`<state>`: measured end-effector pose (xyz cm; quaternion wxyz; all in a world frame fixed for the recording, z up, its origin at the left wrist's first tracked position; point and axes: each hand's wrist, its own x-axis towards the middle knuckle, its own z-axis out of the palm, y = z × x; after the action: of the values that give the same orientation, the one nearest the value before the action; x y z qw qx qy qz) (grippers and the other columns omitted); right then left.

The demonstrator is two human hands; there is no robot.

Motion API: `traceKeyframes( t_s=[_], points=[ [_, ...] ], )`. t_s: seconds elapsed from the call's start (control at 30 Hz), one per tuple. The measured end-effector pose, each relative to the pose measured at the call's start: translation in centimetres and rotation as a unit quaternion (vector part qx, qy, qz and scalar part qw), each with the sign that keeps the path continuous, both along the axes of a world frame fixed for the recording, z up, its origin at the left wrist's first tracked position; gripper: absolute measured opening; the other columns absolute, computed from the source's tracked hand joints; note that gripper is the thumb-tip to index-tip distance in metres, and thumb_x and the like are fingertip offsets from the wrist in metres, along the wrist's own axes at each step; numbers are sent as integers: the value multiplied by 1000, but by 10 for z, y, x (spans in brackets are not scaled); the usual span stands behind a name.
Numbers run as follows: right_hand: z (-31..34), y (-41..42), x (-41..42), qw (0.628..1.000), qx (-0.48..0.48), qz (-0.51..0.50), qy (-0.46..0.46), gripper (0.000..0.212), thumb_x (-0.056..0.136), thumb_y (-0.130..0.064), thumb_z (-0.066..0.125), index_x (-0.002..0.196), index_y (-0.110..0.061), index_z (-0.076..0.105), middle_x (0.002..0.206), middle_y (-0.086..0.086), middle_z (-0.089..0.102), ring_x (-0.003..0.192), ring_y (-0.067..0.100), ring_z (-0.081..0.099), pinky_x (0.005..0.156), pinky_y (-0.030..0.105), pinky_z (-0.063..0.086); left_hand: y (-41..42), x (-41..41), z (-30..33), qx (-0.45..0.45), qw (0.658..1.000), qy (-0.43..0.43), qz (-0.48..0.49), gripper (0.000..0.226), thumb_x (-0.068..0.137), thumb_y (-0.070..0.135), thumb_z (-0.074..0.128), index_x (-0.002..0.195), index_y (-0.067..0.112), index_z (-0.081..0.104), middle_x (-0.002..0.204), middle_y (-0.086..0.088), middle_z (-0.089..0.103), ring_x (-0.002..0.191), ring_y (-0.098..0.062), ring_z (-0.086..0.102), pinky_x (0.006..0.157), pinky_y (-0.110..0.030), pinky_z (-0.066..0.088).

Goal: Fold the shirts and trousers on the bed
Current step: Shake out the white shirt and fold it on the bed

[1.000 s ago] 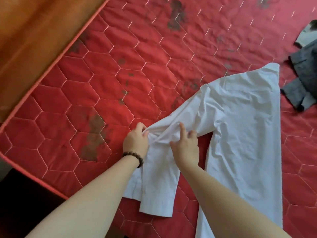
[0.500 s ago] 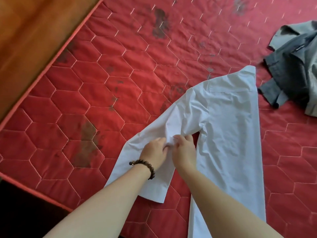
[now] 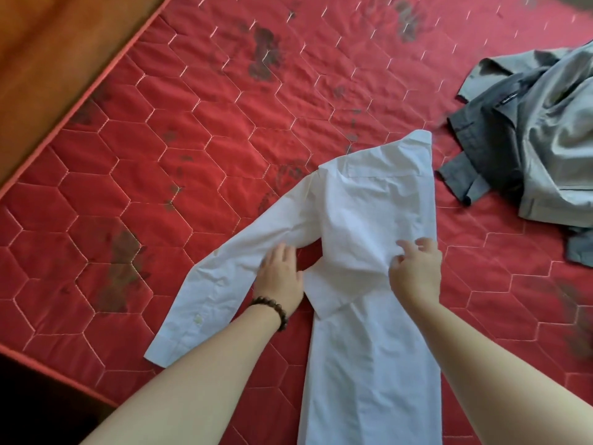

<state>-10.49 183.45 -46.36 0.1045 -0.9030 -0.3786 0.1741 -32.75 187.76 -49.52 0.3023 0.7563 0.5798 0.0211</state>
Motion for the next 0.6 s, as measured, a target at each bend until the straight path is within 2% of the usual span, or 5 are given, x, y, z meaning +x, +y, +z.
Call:
traceKeyframes(
  t_s=[0.13,0.27,0.37,0.47,0.6],
  points=[
    [-20,12,-39,982,37,182,15,43,79,3,59,121,-8,64,140,23,44,127,41,42,101,52,42,-2,-26,-15,-21,989,142,44,85,91,43,54,151,7,8,159,-15,2,148,-28,-3,120,-40,6],
    [-40,39,-86,945,8,323,53,50,85,-1,52,133,-17,53,152,15,30,139,37,28,106,50,38,3,-48,-36,-45,978,199,42,90,90,52,47,152,11,-5,160,-13,-11,146,-28,-15,119,-45,-1],
    [-54,61,-109,931,-38,357,69,58,93,-6,41,147,-25,34,160,8,8,147,26,7,117,43,20,10,-61,-47,-27,976,217,7,77,94,35,43,152,12,-1,161,-9,-7,147,-25,-11,120,-45,4],
    [-62,76,-127,926,-74,367,59,64,93,-4,37,150,-32,24,161,7,-2,148,25,1,119,40,15,18,-73,-49,7,979,201,-17,68,94,10,41,152,14,6,161,-4,3,148,-22,-2,119,-41,12],
    [-68,84,-147,921,-75,377,58,70,89,4,40,149,-29,27,162,4,0,145,28,11,114,41,28,36,-98,-49,54,995,84,-11,49,86,-3,43,133,9,50,139,-5,49,132,-24,40,106,-36,35]
  ],
)
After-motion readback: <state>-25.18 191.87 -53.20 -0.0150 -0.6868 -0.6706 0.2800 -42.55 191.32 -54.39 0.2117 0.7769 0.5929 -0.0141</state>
